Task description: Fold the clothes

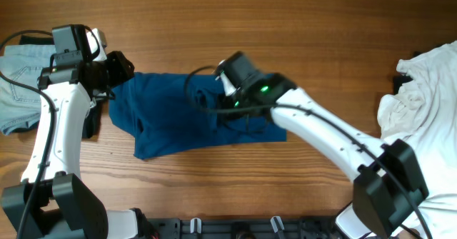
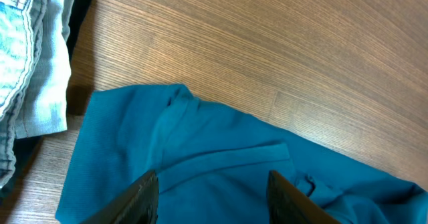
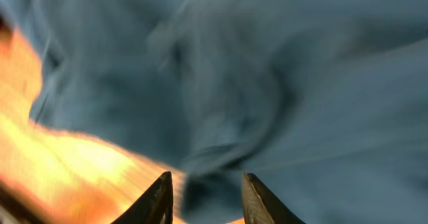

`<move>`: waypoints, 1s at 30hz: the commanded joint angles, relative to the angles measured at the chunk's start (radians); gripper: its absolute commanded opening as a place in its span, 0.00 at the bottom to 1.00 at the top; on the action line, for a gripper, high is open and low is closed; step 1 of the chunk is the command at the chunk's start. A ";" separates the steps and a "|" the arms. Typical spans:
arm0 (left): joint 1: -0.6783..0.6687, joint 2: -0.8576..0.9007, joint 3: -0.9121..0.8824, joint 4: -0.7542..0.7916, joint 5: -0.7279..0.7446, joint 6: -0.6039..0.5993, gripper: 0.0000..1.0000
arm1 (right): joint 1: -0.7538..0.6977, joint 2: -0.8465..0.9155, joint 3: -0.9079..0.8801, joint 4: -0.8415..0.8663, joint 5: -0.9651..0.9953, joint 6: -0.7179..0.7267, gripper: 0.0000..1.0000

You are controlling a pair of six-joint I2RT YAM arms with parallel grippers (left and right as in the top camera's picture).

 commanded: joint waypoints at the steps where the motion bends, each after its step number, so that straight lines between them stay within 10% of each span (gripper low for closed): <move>1: -0.002 -0.013 -0.001 0.004 0.016 0.009 0.54 | -0.088 -0.026 0.018 0.045 -0.024 0.027 0.45; 3: -0.002 -0.013 -0.001 0.003 0.016 0.009 0.56 | -0.113 -0.022 0.018 0.051 -0.074 0.032 0.52; 7: -0.002 -0.013 -0.001 -0.017 0.017 0.009 0.57 | -0.115 0.005 0.013 0.016 -0.077 0.158 0.04; 13: -0.002 -0.013 -0.001 -0.023 0.017 0.009 0.57 | -0.085 0.152 0.013 0.040 -0.179 0.375 0.04; 20: -0.002 -0.013 -0.001 -0.024 0.016 0.009 0.58 | -0.098 0.348 0.013 0.538 -0.372 0.414 0.04; 30: -0.002 -0.012 -0.001 -0.111 0.023 0.058 0.78 | -0.343 0.109 0.016 0.219 -0.459 0.095 0.27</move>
